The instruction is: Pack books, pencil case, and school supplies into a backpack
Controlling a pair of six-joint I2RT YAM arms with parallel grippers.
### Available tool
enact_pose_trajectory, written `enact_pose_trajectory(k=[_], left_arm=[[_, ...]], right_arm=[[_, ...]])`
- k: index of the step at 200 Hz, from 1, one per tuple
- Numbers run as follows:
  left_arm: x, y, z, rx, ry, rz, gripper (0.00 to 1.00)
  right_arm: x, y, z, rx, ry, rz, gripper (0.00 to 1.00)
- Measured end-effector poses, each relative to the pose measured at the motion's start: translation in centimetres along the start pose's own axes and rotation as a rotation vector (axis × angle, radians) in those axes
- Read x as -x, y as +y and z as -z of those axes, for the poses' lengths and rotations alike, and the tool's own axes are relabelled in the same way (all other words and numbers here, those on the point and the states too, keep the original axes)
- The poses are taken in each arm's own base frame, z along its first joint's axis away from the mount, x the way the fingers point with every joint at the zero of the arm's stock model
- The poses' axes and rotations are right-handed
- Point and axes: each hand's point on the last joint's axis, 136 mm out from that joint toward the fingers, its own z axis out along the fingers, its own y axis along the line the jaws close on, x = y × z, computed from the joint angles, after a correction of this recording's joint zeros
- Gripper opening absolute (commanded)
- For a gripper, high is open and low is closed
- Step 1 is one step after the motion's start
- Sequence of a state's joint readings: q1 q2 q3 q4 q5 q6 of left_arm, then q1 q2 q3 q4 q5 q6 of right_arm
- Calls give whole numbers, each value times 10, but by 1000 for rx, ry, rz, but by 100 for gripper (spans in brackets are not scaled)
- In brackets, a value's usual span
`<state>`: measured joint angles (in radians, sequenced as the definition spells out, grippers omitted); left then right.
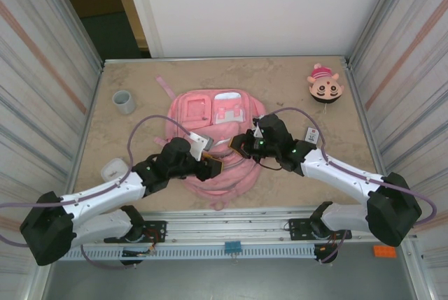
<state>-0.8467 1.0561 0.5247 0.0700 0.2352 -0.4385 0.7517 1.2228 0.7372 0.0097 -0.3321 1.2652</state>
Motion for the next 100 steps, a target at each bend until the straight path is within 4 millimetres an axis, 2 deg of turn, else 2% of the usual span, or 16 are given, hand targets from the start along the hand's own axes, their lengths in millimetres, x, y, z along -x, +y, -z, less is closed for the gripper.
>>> enact_pose_trajectory(k=[34,70,100], left_arm=[[1,3,-2,14,-7,-6,29],[-1,3,-7,18,9,-26,8],[3,-1,-5,25,7,-37,1]], right_arm=[[0,-1,0,-3,1,5,0],[0,-3,1,-13,-3,16,0],[2,-3,5,-14,-9,24,0]])
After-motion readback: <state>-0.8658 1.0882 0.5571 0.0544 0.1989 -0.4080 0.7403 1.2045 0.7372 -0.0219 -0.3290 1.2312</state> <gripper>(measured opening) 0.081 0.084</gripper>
